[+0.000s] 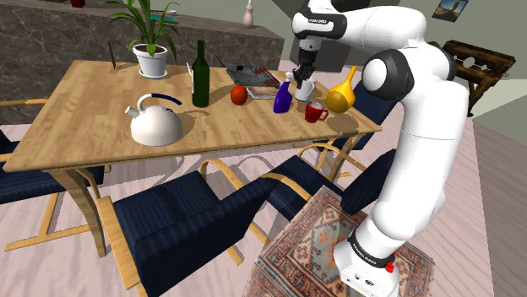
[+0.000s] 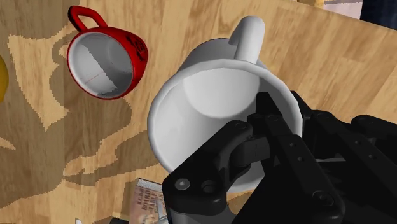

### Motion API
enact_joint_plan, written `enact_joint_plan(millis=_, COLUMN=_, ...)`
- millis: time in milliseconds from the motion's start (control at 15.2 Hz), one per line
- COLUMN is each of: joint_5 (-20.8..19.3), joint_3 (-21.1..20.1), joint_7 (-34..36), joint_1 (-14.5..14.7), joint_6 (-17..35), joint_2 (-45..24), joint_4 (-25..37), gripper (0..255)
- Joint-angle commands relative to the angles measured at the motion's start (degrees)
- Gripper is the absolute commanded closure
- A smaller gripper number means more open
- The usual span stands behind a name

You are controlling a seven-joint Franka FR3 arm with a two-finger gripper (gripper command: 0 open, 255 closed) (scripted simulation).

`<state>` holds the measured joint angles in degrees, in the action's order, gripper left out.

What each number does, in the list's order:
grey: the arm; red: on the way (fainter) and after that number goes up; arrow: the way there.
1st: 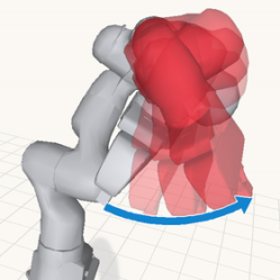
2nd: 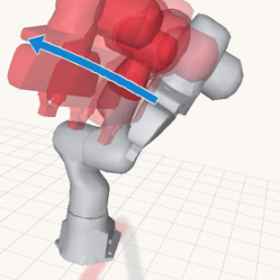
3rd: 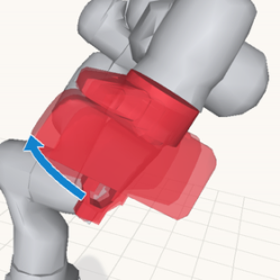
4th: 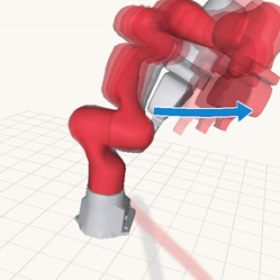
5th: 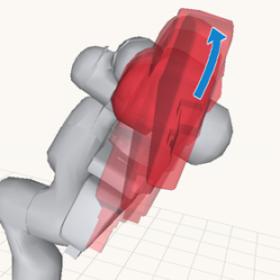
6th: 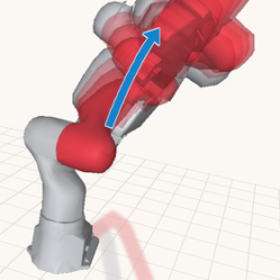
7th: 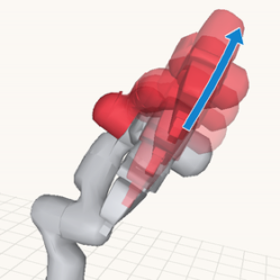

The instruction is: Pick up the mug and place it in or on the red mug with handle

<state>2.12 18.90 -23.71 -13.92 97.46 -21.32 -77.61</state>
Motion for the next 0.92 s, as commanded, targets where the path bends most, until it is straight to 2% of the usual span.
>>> enact_joint_plan(millis=0, joint_5=0.5, joint_3=0.5, joint_7=-2.0, joint_1=-1.6, joint_6=-1.1, joint_2=-1.0, joint_4=2.2, gripper=255)
enact_joint_plan(millis=462, joint_5=3.4, joint_3=2.2, joint_7=-10.6, joint_1=-9.9, joint_6=-6.0, joint_2=-8.0, joint_4=14.3, gripper=255)
enact_joint_plan(millis=660, joint_5=5.1, joint_3=2.4, joint_7=-13.9, joint_1=-14.4, joint_6=-9.6, joint_2=-12.9, joint_4=22.9, gripper=255)
enact_joint_plan(millis=726, joint_5=6.1, joint_3=2.4, joint_7=-15.4, joint_1=-17.1, joint_6=-12.2, joint_2=-16.3, joint_4=29.0, gripper=255)
enact_joint_plan(millis=858, joint_5=5.8, joint_3=2.5, joint_7=-15.4, joint_1=-16.4, joint_6=-9.7, joint_2=-15.1, joint_4=25.3, gripper=255)
